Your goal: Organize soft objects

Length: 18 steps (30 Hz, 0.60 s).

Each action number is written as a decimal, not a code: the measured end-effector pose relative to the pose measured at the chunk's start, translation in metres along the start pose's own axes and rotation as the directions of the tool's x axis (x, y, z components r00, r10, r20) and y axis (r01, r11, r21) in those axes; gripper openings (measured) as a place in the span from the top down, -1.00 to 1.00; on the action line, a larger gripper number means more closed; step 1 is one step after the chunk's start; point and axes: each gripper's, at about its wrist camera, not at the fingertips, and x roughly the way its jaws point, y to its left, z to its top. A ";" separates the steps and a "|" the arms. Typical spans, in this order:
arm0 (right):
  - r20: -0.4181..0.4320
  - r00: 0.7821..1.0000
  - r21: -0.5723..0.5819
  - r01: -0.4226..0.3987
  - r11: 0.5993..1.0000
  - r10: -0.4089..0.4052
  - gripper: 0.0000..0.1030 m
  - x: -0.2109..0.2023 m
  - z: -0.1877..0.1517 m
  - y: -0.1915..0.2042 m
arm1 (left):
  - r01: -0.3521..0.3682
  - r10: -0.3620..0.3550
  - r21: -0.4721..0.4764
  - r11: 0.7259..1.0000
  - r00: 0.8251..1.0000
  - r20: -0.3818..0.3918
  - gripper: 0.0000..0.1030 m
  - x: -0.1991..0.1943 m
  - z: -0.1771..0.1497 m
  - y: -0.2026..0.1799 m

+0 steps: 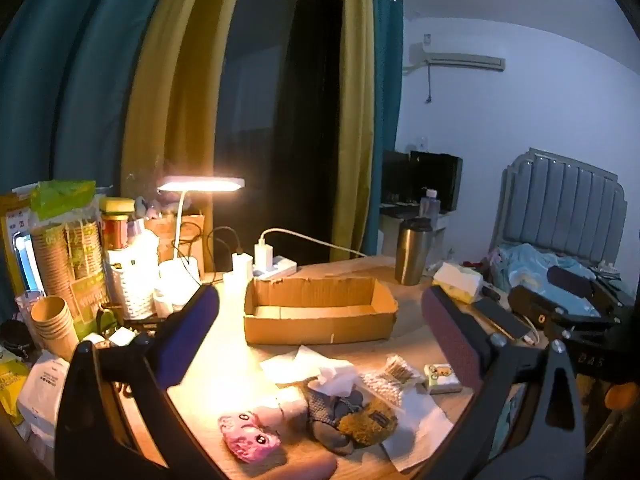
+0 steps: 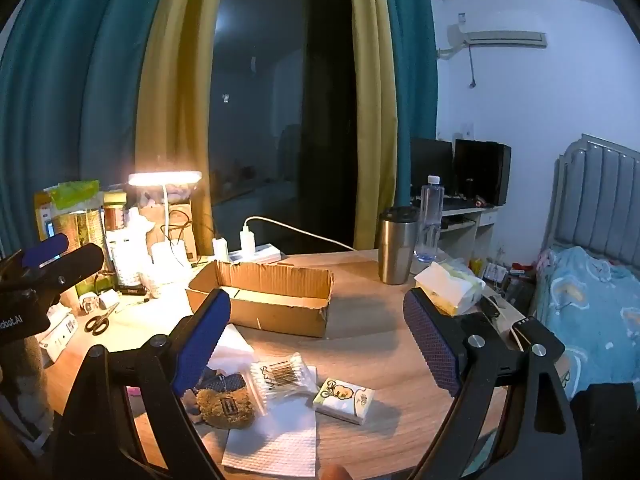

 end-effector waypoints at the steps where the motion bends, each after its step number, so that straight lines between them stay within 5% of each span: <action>1: 0.001 1.000 0.002 -0.002 1.000 0.002 -0.76 -0.001 0.000 -0.001 | 0.002 -0.002 0.008 1.000 1.000 -0.006 -0.98 0.001 0.000 -0.001; 18: -0.032 0.999 -0.008 -0.005 1.000 0.004 -0.76 0.005 -0.005 0.003 | 0.012 -0.012 0.006 1.000 1.000 -0.016 -0.98 -0.001 -0.001 0.002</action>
